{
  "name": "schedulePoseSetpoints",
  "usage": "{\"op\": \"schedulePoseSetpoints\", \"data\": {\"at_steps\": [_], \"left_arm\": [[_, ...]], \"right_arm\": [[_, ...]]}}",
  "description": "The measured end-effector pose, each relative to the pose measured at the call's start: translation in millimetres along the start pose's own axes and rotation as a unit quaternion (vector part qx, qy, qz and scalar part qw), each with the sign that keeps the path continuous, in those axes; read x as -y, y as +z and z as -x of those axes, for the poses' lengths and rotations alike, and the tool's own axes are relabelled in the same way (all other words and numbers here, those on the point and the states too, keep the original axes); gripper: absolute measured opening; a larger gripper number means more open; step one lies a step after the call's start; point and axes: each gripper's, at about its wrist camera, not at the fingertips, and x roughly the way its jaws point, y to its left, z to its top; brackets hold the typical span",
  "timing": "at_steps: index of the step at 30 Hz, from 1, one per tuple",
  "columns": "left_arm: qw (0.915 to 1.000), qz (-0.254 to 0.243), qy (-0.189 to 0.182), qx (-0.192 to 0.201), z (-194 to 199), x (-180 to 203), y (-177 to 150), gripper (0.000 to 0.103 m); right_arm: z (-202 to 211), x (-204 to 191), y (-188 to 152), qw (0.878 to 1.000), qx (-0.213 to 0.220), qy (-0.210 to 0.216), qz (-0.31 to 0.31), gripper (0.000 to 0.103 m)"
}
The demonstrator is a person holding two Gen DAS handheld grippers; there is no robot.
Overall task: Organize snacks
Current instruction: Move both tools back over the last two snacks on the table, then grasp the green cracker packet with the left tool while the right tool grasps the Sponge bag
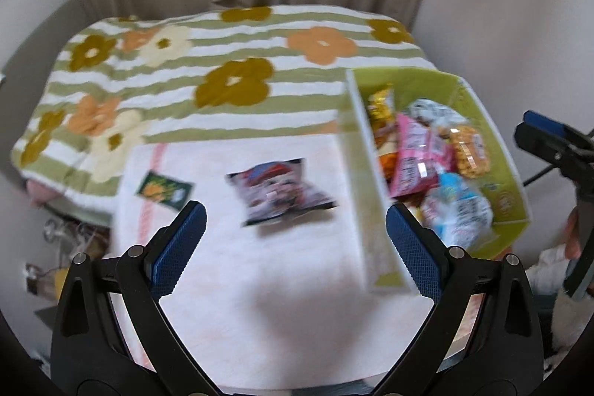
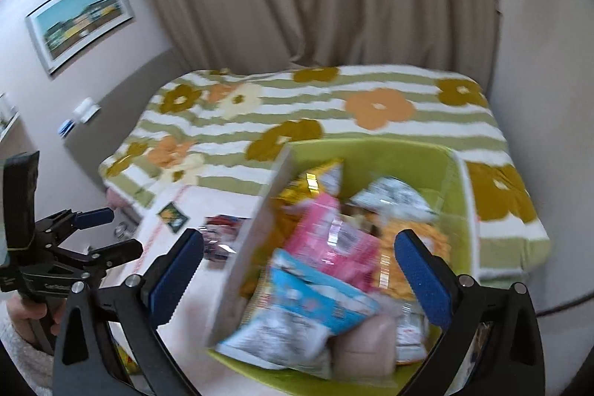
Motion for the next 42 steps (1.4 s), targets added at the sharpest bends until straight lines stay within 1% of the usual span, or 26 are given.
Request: {"op": "schedulePoseSetpoints", "data": {"at_steps": [3,7,9,12,15,18,20,23,25,27,29,30,31,33,36,40,41,42], "left_arm": [[0.9998,0.014,0.014,0.002,8,-26,-7,0.097],[0.9993,0.022,0.029,-0.002,9,-59,-15,0.097],[0.9992,0.025,0.030,-0.005,6,-75,-17,0.097],[0.9995,0.022,0.020,-0.013,-4,-106,-16,0.097],[0.9994,0.002,0.018,-0.030,-19,-132,-11,0.097],[0.9982,-0.031,0.007,-0.051,-39,-160,-2,0.097],[0.9957,-0.064,-0.003,-0.067,-56,-175,4,0.097],[0.9869,-0.130,-0.017,-0.094,-84,-190,11,0.097],[0.9760,-0.183,-0.031,-0.114,-106,-194,13,0.097],[0.9627,-0.233,-0.045,-0.129,-124,-197,14,0.097],[0.9458,-0.287,-0.057,-0.141,-142,-198,14,0.097],[0.9347,-0.318,-0.061,-0.147,-153,-199,14,0.097],[0.9258,-0.341,-0.065,-0.151,-161,-200,14,0.097],[0.9105,-0.374,-0.076,-0.158,-173,-201,16,0.097],[0.8842,-0.431,-0.082,-0.160,-192,-199,16,0.097],[0.8444,-0.495,-0.105,-0.175,-217,-190,7,0.097],[0.8385,-0.504,-0.109,-0.176,-220,-188,5,0.096],[0.8308,-0.515,-0.114,-0.179,-225,-186,3,0.095]], "right_arm": [[-6,-25,2,1.000,-0.003,0.018,0.016,0.102],[-20,-55,5,0.999,-0.010,0.036,0.027,0.102],[-30,-68,7,0.998,-0.018,0.041,0.033,0.102],[-51,-89,10,0.998,-0.032,0.043,0.036,0.102],[-80,-108,15,0.998,-0.049,0.032,0.031,0.102],[-108,-120,18,0.997,-0.069,0.019,0.019,0.102],[-128,-127,19,0.996,-0.087,0.011,0.013,0.102],[-158,-137,17,0.993,-0.116,-0.013,0.009,0.102],[-180,-143,15,0.990,-0.138,-0.026,0.004,0.102],[-194,-144,12,0.988,-0.154,-0.034,0.000,0.102],[-212,-145,9,0.984,-0.173,-0.051,0.001,0.102],[-217,-145,7,0.982,-0.180,-0.056,0.001,0.102],[-227,-143,4,0.979,-0.192,-0.062,-0.001,0.102],[-238,-139,1,0.976,-0.207,-0.063,-0.013,0.102],[-251,-135,-4,0.973,-0.220,-0.058,-0.035,0.102],[-261,-133,-8,0.969,-0.234,-0.074,-0.037,0.102],[-264,-132,-9,0.967,-0.240,-0.080,-0.036,0.102],[-267,-132,-10,0.965,-0.245,-0.083,-0.036,0.102]]}}
